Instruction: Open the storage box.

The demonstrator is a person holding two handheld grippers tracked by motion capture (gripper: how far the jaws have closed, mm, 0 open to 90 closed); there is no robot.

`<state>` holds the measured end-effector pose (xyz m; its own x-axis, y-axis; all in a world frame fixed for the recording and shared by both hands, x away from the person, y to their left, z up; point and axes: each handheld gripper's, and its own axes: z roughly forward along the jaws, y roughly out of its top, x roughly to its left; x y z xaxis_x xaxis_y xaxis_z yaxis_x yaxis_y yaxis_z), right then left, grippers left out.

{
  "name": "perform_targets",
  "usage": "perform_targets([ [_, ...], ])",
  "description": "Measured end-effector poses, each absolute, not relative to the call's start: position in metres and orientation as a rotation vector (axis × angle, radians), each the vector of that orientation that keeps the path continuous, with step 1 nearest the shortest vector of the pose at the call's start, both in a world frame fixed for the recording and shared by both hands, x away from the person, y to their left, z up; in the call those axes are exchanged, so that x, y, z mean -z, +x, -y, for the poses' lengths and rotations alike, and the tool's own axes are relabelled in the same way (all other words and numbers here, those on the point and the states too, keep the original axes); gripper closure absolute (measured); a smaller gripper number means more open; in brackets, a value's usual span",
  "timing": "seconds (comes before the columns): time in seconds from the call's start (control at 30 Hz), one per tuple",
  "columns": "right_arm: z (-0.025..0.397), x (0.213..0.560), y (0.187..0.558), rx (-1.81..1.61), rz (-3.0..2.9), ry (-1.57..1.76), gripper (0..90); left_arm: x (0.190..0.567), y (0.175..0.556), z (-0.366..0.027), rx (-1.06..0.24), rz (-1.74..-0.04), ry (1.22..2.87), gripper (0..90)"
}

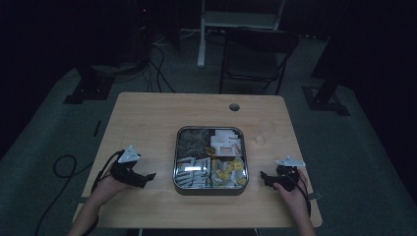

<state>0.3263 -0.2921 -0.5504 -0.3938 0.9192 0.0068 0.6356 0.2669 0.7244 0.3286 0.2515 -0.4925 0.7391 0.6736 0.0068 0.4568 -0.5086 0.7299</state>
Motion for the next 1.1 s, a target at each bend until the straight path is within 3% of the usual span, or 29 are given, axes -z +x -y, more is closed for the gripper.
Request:
perform_targets([
  [1.1, 0.292, 0.55, 0.326, -0.919, -2.126, 1.406, 12.4, 0.46, 0.359, -0.159, -0.302, -0.567, 2.175, 4.0],
])
